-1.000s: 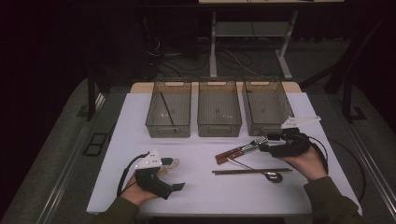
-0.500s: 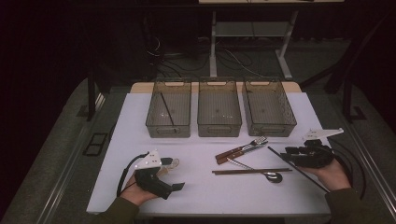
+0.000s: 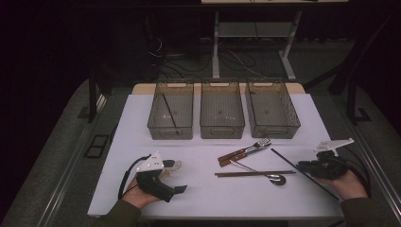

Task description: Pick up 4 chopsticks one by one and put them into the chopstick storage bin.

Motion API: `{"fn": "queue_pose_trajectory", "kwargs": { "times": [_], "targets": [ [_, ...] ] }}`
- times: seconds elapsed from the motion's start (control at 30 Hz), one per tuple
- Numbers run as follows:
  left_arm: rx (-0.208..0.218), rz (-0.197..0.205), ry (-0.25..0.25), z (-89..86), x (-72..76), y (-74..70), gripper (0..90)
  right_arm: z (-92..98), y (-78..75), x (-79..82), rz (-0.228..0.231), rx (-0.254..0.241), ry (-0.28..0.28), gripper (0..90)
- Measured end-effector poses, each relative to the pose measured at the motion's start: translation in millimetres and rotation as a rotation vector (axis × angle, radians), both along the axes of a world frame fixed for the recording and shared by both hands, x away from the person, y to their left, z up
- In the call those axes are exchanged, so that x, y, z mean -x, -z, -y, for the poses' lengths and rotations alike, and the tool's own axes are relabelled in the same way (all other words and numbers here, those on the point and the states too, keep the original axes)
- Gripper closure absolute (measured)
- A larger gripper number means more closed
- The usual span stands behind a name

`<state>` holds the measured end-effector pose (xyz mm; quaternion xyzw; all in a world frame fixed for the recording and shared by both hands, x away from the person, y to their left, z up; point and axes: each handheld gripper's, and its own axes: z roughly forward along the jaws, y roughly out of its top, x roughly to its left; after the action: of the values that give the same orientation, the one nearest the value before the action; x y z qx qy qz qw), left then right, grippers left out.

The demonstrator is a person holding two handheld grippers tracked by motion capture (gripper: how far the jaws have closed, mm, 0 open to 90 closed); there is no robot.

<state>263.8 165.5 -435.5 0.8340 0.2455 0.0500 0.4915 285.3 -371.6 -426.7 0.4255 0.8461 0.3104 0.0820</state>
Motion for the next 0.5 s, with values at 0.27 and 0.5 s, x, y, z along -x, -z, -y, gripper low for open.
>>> {"fn": "queue_pose_trajectory", "kwargs": {
  "times": [0.27,0.5],
  "targets": [
    [-0.004,0.002,0.001,0.0,0.2,-0.2,0.0,1.9,5.3,2.2,-0.023,0.040,-0.005,82.3],
    [-0.004,0.003,0.001,-0.1,0.2,-0.4,0.0,0.3,7.4,3.0,-0.004,0.082,-0.028,81.3]
  ]
}}
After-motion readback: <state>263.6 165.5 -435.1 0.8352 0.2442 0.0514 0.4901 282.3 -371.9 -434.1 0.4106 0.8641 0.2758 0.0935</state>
